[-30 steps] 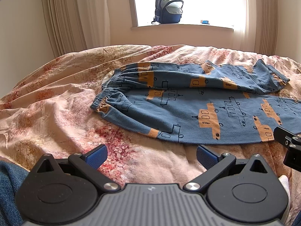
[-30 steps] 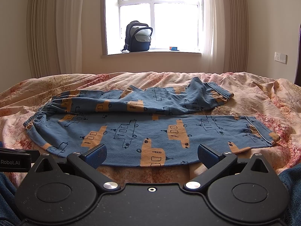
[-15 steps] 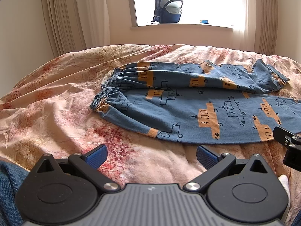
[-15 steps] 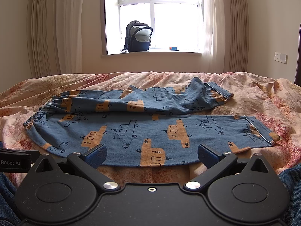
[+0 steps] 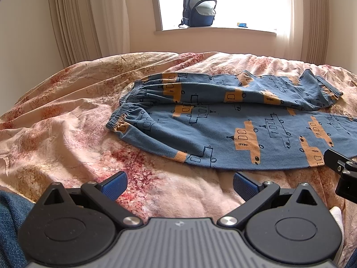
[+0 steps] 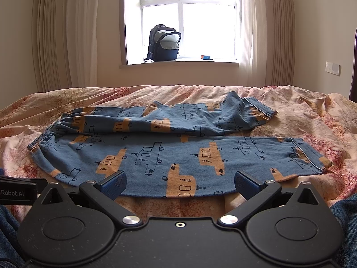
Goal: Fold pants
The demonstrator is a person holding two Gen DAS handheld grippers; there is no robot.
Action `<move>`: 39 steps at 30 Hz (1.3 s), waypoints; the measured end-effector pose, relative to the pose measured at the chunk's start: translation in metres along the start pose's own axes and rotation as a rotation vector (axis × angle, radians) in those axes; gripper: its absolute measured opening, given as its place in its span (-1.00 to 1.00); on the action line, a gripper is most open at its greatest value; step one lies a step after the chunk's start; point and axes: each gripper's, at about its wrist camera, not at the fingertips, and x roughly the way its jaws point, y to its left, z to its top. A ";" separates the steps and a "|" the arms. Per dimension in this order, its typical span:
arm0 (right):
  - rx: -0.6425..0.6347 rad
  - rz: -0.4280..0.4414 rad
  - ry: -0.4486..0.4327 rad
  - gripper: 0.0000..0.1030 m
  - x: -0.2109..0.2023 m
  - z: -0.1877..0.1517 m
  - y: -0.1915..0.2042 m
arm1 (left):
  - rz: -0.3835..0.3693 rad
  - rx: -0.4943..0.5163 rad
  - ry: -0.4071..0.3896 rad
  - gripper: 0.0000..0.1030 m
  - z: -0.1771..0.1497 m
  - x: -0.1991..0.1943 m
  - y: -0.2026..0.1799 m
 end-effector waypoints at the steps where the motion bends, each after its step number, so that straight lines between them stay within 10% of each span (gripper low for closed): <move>1: 0.001 0.001 0.000 0.99 0.000 0.000 0.000 | 0.000 0.001 0.001 1.00 0.000 0.000 0.000; 27: -0.019 0.020 0.038 0.99 0.004 0.002 0.002 | -0.173 -0.093 0.021 1.00 0.020 0.004 0.018; 39: -0.125 0.094 -0.025 0.99 0.018 0.048 -0.011 | -0.244 -0.090 -0.094 1.00 0.100 0.029 0.038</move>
